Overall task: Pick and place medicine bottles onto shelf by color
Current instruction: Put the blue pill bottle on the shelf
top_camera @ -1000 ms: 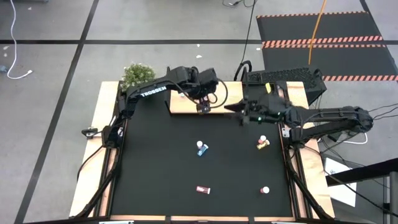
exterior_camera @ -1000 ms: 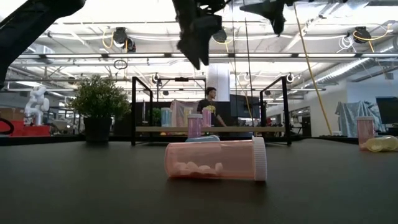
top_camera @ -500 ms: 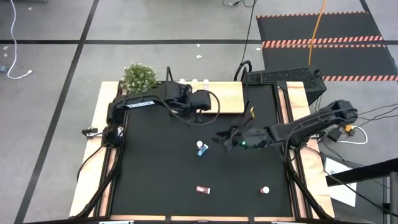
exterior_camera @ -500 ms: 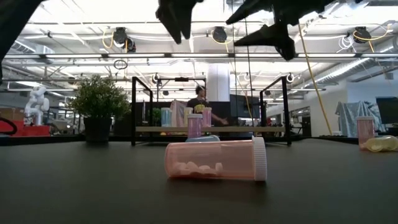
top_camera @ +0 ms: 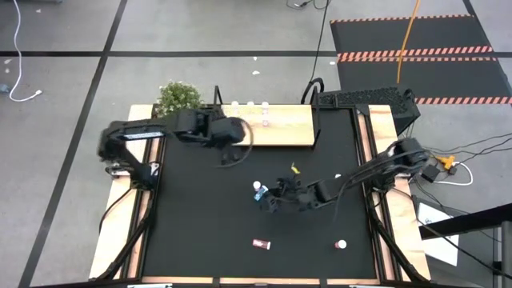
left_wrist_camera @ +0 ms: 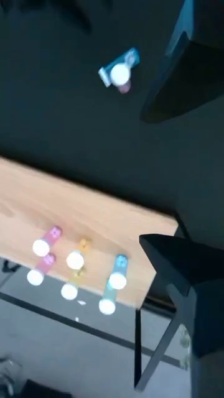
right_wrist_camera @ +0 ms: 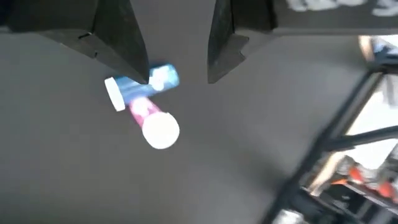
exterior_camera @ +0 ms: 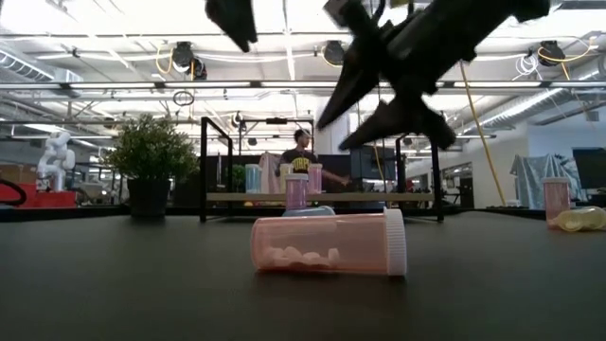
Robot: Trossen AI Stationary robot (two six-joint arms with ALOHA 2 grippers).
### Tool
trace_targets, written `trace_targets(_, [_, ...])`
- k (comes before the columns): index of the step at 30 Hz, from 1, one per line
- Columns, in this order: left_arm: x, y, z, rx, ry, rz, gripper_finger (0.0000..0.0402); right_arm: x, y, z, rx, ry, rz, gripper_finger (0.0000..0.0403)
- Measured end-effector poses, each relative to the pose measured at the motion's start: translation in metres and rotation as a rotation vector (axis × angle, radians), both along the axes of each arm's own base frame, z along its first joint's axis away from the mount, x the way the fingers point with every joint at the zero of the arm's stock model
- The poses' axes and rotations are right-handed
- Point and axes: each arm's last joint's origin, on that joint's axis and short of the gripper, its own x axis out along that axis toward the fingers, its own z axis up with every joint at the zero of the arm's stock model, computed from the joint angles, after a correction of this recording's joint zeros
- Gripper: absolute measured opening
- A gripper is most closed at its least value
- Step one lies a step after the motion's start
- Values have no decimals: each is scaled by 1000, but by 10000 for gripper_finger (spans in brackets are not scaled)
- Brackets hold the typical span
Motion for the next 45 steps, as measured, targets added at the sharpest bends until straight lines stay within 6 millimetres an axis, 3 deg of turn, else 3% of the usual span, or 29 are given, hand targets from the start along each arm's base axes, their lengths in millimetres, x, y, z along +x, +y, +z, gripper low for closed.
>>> trace_targets(6, [-34,-6,-37,-83,-50,-58,308,20,9,-27,56,39,-63,155])
trace_targets(12, [-56,-13,-72,-130,4,-58,308,29,10,-47,288,107,-135,155])
trace_targets(20, [-63,-26,-101,-141,62,-82,308,45,3,-32,350,173,-160,155])
trace_targets(29, [-59,-40,-134,-166,-17,-101,308,44,-21,-27,328,330,-152,155])
trace_targets(36, [-67,-50,-159,-228,14,-114,308,31,-33,-3,41,483,318,155])
trace_targets(40, [-70,-55,-164,-236,30,-114,308,23,-34,13,-246,530,685,155])
trace_targets(45, [-70,-61,-163,-248,20,-115,308,28,-35,12,-609,540,1099,155])
